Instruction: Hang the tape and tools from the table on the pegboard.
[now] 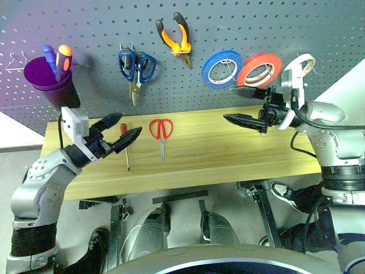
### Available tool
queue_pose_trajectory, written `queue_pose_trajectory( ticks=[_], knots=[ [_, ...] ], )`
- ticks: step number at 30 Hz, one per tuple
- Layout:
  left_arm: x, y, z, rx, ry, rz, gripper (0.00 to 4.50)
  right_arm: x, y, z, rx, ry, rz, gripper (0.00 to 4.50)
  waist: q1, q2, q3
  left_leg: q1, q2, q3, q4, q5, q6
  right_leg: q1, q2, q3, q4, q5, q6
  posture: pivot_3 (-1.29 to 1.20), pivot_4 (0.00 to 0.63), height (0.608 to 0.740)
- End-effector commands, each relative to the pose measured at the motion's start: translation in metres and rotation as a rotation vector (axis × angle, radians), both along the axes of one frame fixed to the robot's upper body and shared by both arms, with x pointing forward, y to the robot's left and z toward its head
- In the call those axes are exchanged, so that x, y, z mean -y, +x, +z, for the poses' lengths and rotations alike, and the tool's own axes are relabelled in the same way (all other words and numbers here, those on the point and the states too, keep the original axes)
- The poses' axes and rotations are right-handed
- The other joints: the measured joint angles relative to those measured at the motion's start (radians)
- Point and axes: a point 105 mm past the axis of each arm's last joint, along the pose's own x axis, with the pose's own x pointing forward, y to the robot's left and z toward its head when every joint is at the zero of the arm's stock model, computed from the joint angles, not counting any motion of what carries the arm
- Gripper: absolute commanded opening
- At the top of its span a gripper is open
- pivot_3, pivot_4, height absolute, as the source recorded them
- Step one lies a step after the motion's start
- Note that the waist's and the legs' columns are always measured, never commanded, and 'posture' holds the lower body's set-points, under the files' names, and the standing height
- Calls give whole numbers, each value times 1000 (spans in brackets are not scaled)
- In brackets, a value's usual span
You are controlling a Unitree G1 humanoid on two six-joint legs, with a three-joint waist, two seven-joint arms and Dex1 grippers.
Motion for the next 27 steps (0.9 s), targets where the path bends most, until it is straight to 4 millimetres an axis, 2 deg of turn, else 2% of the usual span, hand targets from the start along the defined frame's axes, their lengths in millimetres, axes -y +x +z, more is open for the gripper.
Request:
queue_pose_trajectory(
  ticks=[1,4,9,11,13,18,23,27],
  knots=[
    [-2,6,-21,-64,31,99,4500,5,-12,9,23,-11,92,4472,1,0,0,0,0,0,0,0,0,0,0,0,0,0,0,-3,272,740],
    [-4,14,-31,-105,14,175,4500,7,-15,14,23,-3,127,4472,2,0,0,0,0,-1,2,0,0,1,-1,-1,0,0,0,-2,274,740],
    [-5,35,-67,-296,59,380,4500,19,-12,19,69,1,141,4472,4,0,0,0,0,-1,4,-1,1,2,-1,-1,0,2,1,-6,280,740],
    [2,41,-76,-331,92,413,4500,22,-16,24,66,32,173,4472,3,0,0,0,0,-1,6,-1,2,2,0,-1,0,3,3,-8,280,740],
    [11,44,-78,-369,39,406,4500,24,-17,25,79,26,182,4472,3,0,0,0,0,0,7,-2,3,3,0,0,0,3,3,-15,282,740],
    [41,51,-86,-375,82,375,4500,28,-15,23,83,11,168,4472,3,0,0,-2,0,0,12,-3,4,4,-1,-1,0,4,4,-30,282,740],
    [64,60,-74,-287,123,390,4500,24,-16,18,76,24,154,4472,3,0,0,-1,0,0,14,-4,4,5,-2,0,0,6,6,-49,290,740],
    [64,65,-80,-303,166,448,4500,25,-14,16,76,32,125,4472,2,0,0,-2,0,0,14,-4,5,5,-2,0,-1,6,6,-58,294,740]
  ],
)
